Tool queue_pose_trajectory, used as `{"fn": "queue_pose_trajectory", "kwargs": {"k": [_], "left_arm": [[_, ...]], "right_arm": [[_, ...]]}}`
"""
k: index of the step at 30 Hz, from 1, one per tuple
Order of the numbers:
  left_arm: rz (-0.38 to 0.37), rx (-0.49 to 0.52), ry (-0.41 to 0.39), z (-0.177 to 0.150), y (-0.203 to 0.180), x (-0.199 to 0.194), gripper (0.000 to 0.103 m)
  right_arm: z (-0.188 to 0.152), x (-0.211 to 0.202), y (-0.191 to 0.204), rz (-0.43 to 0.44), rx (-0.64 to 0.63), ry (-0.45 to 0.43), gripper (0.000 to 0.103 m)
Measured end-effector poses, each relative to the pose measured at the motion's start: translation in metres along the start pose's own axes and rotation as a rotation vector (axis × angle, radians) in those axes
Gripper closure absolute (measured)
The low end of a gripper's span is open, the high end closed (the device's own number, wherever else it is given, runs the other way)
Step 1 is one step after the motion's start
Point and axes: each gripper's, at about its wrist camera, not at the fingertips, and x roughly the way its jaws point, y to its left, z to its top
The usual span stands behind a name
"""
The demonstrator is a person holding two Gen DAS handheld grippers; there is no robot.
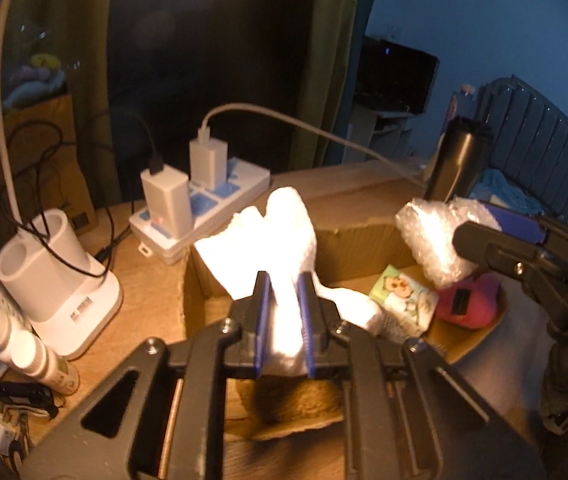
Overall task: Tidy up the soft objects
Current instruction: 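Lower the tissue into the box with left tool while right tool lowers the bubble-wrap bags in, then open left tool to release the tissue while right tool releases the bubble-wrap bags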
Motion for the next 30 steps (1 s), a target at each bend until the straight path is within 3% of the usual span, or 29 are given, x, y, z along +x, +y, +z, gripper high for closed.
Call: {"fn": "queue_pose_trajectory", "kwargs": {"k": [6,15,18,19,20,23,30], "left_arm": [[0.001,-0.013,0.063,-0.008,0.006,0.018,0.086],[0.019,-0.040,0.107,-0.011,0.013,0.027,0.072],[0.020,-0.042,0.106,-0.010,0.011,0.025,0.057],[0.021,-0.042,0.100,-0.010,0.011,0.024,0.046],[0.018,-0.044,0.088,-0.009,0.010,0.020,0.043],[0.025,-0.056,0.062,-0.005,0.011,0.012,0.042],[0.045,-0.056,0.039,-0.002,0.009,0.000,0.042]], "right_arm": [[-0.004,0.016,-0.002,0.013,0.014,0.020,0.052],[-0.009,0.033,-0.002,0.042,0.025,0.034,0.052],[-0.010,0.039,-0.003,0.035,0.036,0.043,0.050],[-0.010,0.039,-0.004,0.030,0.039,0.048,0.049],[-0.010,0.039,-0.005,0.026,0.044,0.048,0.048],[-0.008,0.035,-0.006,0.019,0.047,0.036,0.042],[-0.005,0.017,-0.005,0.002,0.035,0.006,0.040]]}}
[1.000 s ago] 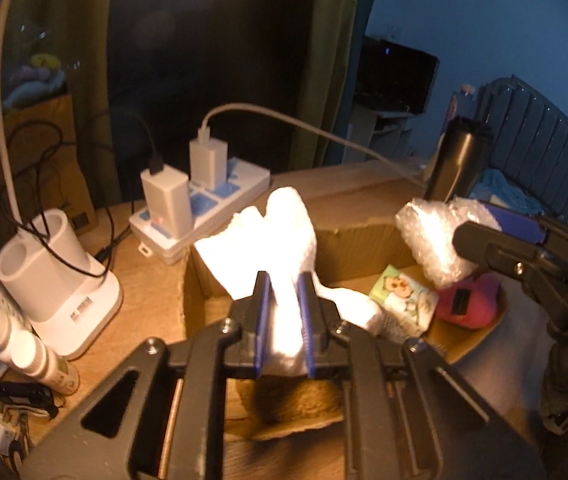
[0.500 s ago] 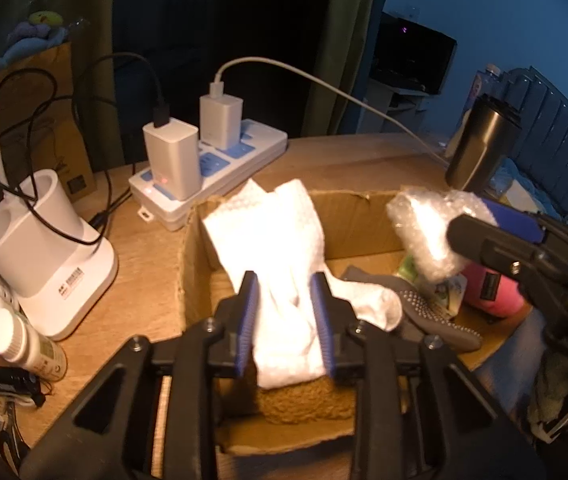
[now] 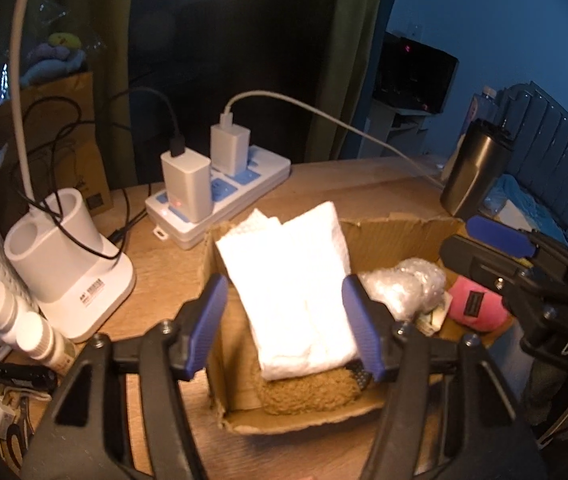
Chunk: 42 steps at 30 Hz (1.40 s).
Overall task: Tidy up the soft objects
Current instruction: 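Open left tool to release the tissue while right tool releases the bubble-wrap bags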
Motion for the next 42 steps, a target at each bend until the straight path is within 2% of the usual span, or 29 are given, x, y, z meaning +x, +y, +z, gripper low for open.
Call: {"fn": "queue_pose_trajectory", "kwargs": {"k": [24,25,28,33,42], "left_arm": [[-0.004,0.016,-0.116,-0.009,-0.019,-0.080,0.041],[-0.005,0.015,-0.122,-0.010,-0.019,-0.083,0.040],[-0.010,0.014,-0.141,-0.011,-0.021,-0.093,0.026],[-0.013,0.016,-0.167,-0.015,-0.024,-0.108,0.025],[-0.028,0.016,-0.199,-0.029,-0.031,-0.132,0.025]], "right_arm": [[-0.007,-0.080,0.018,-0.037,-0.027,-0.081,0.040],[-0.008,-0.083,0.019,-0.038,-0.028,-0.084,0.040],[-0.009,-0.091,0.021,-0.041,-0.029,-0.089,0.039],[-0.014,-0.101,0.024,-0.047,-0.032,-0.094,0.032],[-0.026,-0.116,0.028,-0.060,-0.038,-0.090,0.031]]}}
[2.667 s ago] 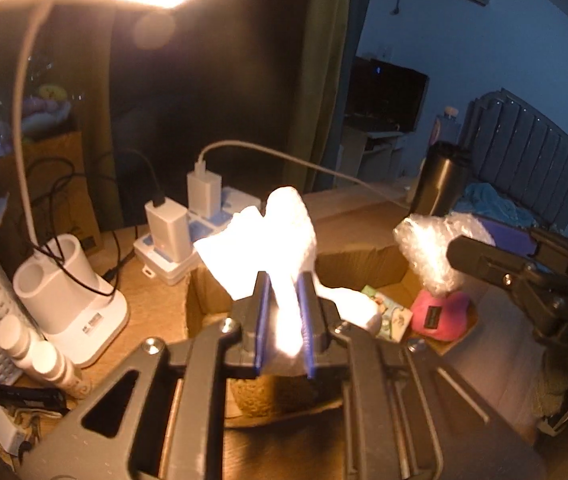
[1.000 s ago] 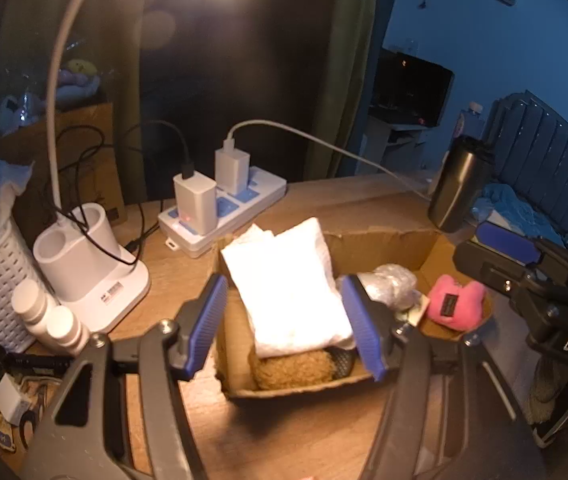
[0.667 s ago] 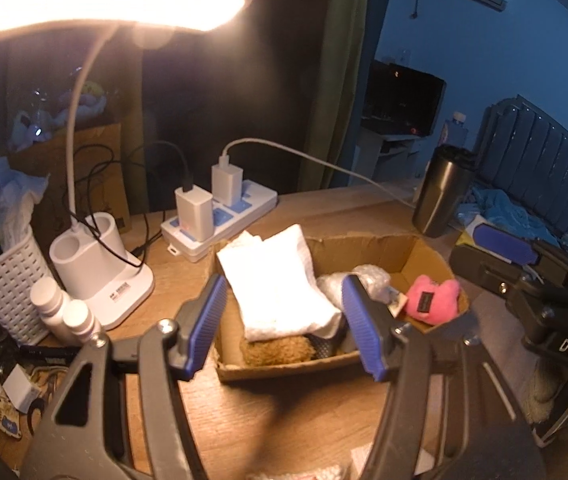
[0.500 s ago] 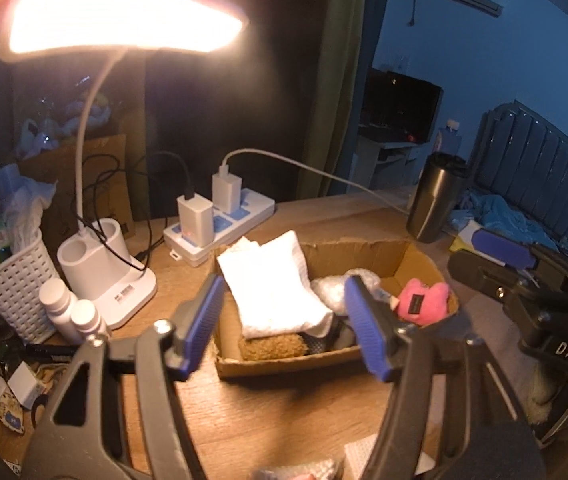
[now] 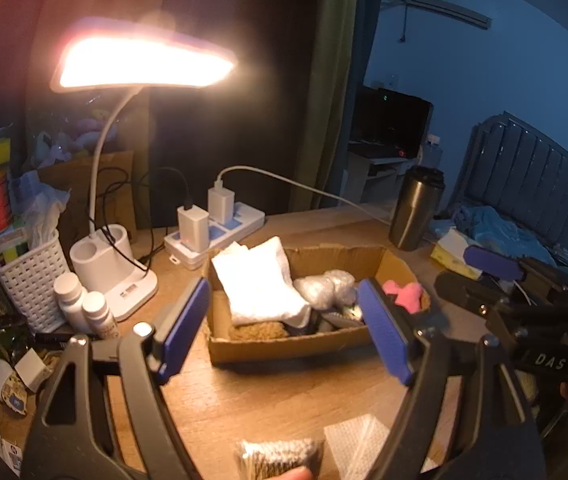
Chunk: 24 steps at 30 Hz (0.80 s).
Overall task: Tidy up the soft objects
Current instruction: 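Open left tool to release the tissue while right tool releases the bubble-wrap bags, then move left tool to the cotton-swab bag while right tool moves to the white wipe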
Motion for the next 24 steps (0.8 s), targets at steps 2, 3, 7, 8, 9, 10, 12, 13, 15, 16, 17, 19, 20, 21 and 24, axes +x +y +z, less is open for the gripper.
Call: {"fn": "queue_pose_trajectory", "kwargs": {"k": [2,3,7,8,9,10,12,13,15,16,17,19,20,21,24], "left_arm": [[0.000,0.004,-0.001,-0.003,-0.002,-0.004,0.025],[0.000,0.004,-0.001,-0.004,-0.003,-0.006,0.025],[-0.001,0.004,-0.003,-0.009,-0.005,-0.012,0.025],[-0.001,0.003,-0.003,-0.010,-0.006,-0.014,0.025],[-0.001,0.004,-0.003,-0.011,-0.006,-0.015,0.025],[-0.001,0.004,-0.003,-0.012,-0.007,-0.017,0.025],[-0.001,0.003,-0.003,-0.012,-0.007,-0.017,0.025],[-0.001,0.004,-0.003,-0.012,-0.007,-0.017,0.025],[-0.001,0.004,-0.003,-0.012,-0.008,-0.017,0.025],[-0.001,0.005,-0.003,-0.014,-0.008,-0.019,0.025],[-0.001,0.005,-0.003,-0.014,-0.009,-0.019,0.025],[-0.001,0.005,-0.001,-0.015,-0.009,-0.020,0.025],[-0.002,0.005,-0.001,-0.016,-0.010,-0.021,0.025],[-0.002,0.006,-0.001,-0.017,-0.011,-0.022,0.025],[-0.004,0.006,0.001,-0.024,-0.014,-0.026,0.025]], "right_arm": [[-0.003,-0.003,0.001,-0.001,-0.001,0.001,0.031],[-0.004,-0.005,0.001,-0.002,0.000,0.001,0.031],[-0.009,-0.011,0.003,-0.001,-0.002,0.002,0.031],[-0.010,-0.012,0.004,-0.001,-0.002,0.002,0.031],[-0.011,-0.014,0.003,-0.001,-0.002,0.003,0.031],[-0.013,-0.016,0.003,-0.001,-0.003,0.003,0.031],[-0.013,-0.016,0.004,-0.001,-0.002,0.004,0.031],[-0.014,-0.016,0.004,0.000,-0.002,0.004,0.031],[-0.016,-0.019,0.004,0.002,-0.002,0.006,0.031],[-0.019,-0.021,0.005,0.003,-0.003,0.006,0.031],[-0.021,-0.022,0.005,0.004,-0.003,0.008,0.031],[-0.025,-0.025,0.006,0.006,-0.004,0.011,0.031],[-0.027,-0.026,0.006,0.007,-0.004,0.013,0.031],[-0.029,-0.027,0.006,0.008,-0.005,0.015,0.031],[-0.034,-0.030,0.006,0.008,-0.007,0.022,0.031]]}}
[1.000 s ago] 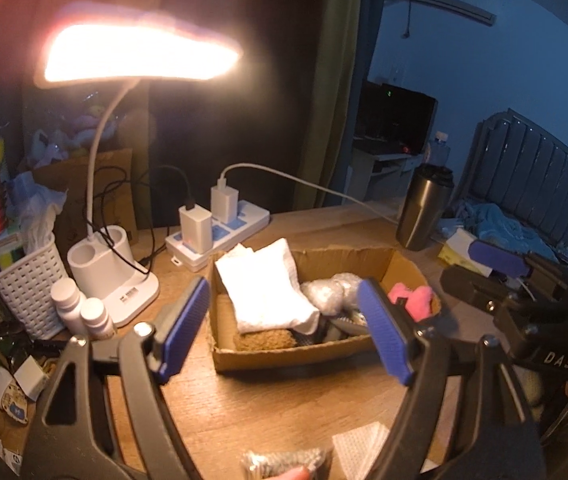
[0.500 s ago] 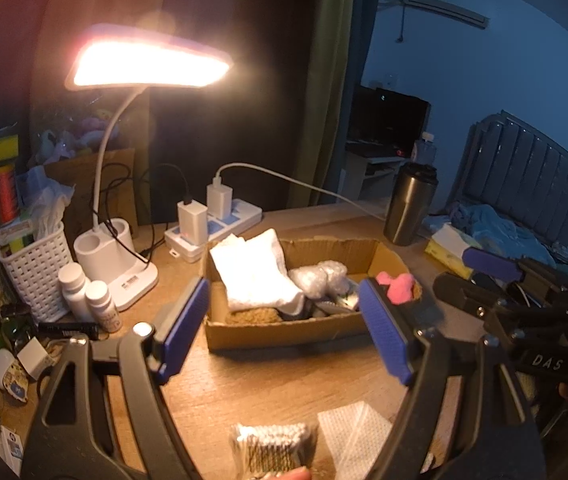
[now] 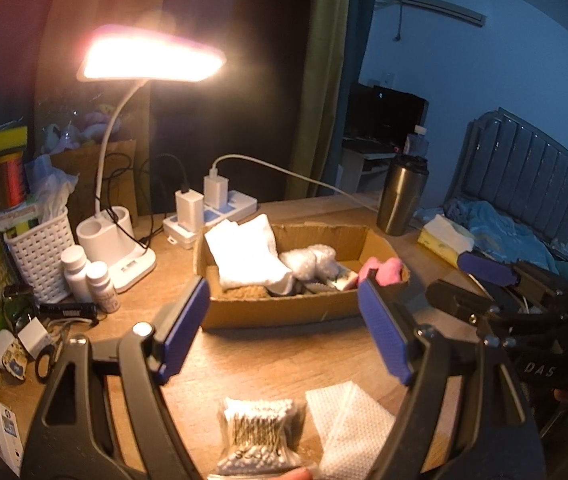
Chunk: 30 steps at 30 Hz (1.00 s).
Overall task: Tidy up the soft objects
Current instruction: 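Move left tool to the cotton-swab bag while right tool moves to the white wipe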
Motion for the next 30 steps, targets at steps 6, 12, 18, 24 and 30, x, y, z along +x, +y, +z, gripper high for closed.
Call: {"fn": "queue_pose_trajectory", "kwargs": {"k": [6,12,18,24,30], "left_arm": [[0.000,0.003,0.005,-0.011,-0.005,-0.006,0.025],[0.003,-0.006,0.024,-0.024,-0.006,-0.008,0.025],[0.000,-0.017,0.041,-0.034,-0.005,-0.008,0.025],[-0.004,-0.026,0.071,-0.048,-0.003,-0.002,0.025],[-0.004,-0.046,0.106,-0.062,0.003,0.004,0.025]], "right_arm": [[-0.011,-0.001,0.000,0.003,0.004,0.018,0.031],[-0.022,-0.003,0.004,0.013,-0.002,0.036,0.031],[-0.033,-0.001,0.007,0.021,-0.002,0.059,0.031],[-0.047,0.008,0.012,0.030,-0.001,0.102,0.031],[-0.058,0.018,0.015,0.042,-0.002,0.144,0.031]]}}
